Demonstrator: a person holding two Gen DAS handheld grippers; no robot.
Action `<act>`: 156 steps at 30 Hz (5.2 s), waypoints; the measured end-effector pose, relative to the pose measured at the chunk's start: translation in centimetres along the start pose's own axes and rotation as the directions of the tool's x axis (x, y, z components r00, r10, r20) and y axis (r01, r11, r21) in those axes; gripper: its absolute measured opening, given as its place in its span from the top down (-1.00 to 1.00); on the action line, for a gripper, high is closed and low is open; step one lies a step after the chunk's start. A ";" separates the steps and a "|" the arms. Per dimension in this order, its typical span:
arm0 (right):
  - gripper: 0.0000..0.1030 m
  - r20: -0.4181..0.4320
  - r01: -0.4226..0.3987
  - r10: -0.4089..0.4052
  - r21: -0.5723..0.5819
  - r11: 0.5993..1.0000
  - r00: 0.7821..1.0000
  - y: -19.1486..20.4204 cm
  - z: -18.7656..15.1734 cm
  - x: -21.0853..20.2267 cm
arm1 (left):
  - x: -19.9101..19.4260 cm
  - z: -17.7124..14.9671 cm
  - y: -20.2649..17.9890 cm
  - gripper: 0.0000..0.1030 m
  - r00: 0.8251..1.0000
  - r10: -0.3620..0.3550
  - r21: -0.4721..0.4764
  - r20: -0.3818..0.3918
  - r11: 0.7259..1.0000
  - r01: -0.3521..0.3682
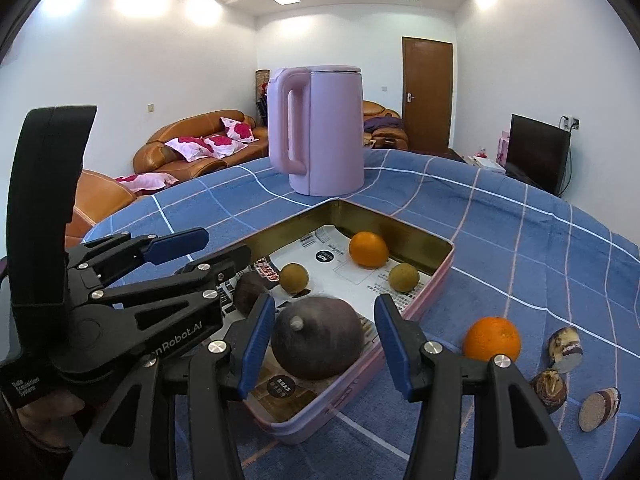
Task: Organize fruits
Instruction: 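Open the left tool to drop the mushroom into the tin while the right tool drops the beet, then lower the right tool onto an orange on the cloth and grasp it, then lower the left tool onto another brown round mushroom and close its fingers, then lift the mushroom in the left tool while the right tool holds the orange up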
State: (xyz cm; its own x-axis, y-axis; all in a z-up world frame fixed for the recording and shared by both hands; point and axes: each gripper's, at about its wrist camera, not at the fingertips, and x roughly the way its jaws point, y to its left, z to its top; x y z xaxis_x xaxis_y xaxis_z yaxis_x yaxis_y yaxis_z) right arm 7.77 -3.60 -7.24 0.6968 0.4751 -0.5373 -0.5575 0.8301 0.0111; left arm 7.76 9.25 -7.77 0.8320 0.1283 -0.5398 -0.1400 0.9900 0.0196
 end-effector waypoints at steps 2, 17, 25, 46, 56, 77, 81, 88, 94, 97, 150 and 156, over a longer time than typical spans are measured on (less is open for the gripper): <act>-0.06 0.005 0.005 -0.005 0.004 1.000 1.000 -0.1 0.0 -0.1 | -0.3 0.0 0.1 -0.22 1.000 0.001 -0.004 0.010 1.000 0.000; -0.21 0.023 0.248 -0.251 0.092 0.964 0.968 -7.9 -2.7 -5.7 | -1.3 -0.3 -1.2 -0.54 0.999 -0.014 0.002 0.051 1.000 0.014; -0.22 -0.043 0.256 -0.253 0.079 0.963 0.966 -9.2 -1.9 -3.4 | -1.3 0.0 -2.1 -0.54 0.999 -0.021 0.016 0.041 1.000 0.020; 0.07 -0.172 0.198 -0.173 0.142 0.970 0.970 -10.5 -0.9 1.4 | -2.2 1.6 -5.8 -0.57 0.996 -0.053 0.084 0.066 0.995 0.047; 0.08 -0.042 0.415 -0.420 0.259 0.872 0.907 -15.4 -4.1 -8.2 | -1.7 1.5 -12.5 -0.57 0.989 -0.150 0.166 0.015 0.975 0.145; 0.07 -0.018 0.474 -0.511 0.403 0.783 0.859 -20.0 -6.0 -12.3 | 1.9 0.4 -22.2 -0.57 0.930 -0.302 0.253 -0.207 0.902 0.350; 0.07 -0.019 0.476 -0.513 0.403 0.782 0.858 -19.9 -6.1 -12.2 | 2.7 0.0 -23.5 -0.54 0.904 -0.332 0.264 -0.270 0.877 0.401; 0.07 -0.019 0.464 -0.500 0.402 0.789 0.866 -20.0 -6.1 -12.1 | 4.3 -0.4 -23.0 0.20 0.858 -0.372 0.185 -0.355 0.871 0.454; 0.07 -0.005 0.458 -0.499 0.404 0.792 0.867 -20.0 -6.2 -12.4 | 3.6 -0.3 -22.4 0.20 0.867 -0.379 0.176 -0.323 0.876 0.449; 0.07 0.011 0.458 -0.502 0.394 0.797 0.865 -19.7 -6.1 -12.5 | 3.1 0.0 -21.9 0.20 0.879 -0.376 0.172 -0.291 0.884 0.435; 0.07 0.205 0.476 -0.552 0.325 0.817 0.808 -16.3 -6.2 -15.4 | -2.5 0.3 -19.8 0.20 0.954 -0.296 0.204 0.038 0.937 0.282; 0.07 0.214 0.471 -0.549 0.326 0.820 0.808 -16.2 -6.3 -15.5 | -2.9 0.2 -19.6 0.20 0.955 -0.290 0.201 0.060 0.941 0.273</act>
State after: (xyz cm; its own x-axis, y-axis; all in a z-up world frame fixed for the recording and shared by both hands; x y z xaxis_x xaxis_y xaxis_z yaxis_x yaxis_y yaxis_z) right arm 3.13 -26.22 -4.35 0.9656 -0.0098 -0.2597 0.0184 0.9994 0.0309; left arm 8.17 -10.47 -6.43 0.8675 -0.1606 -0.4708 0.2032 0.9783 0.0407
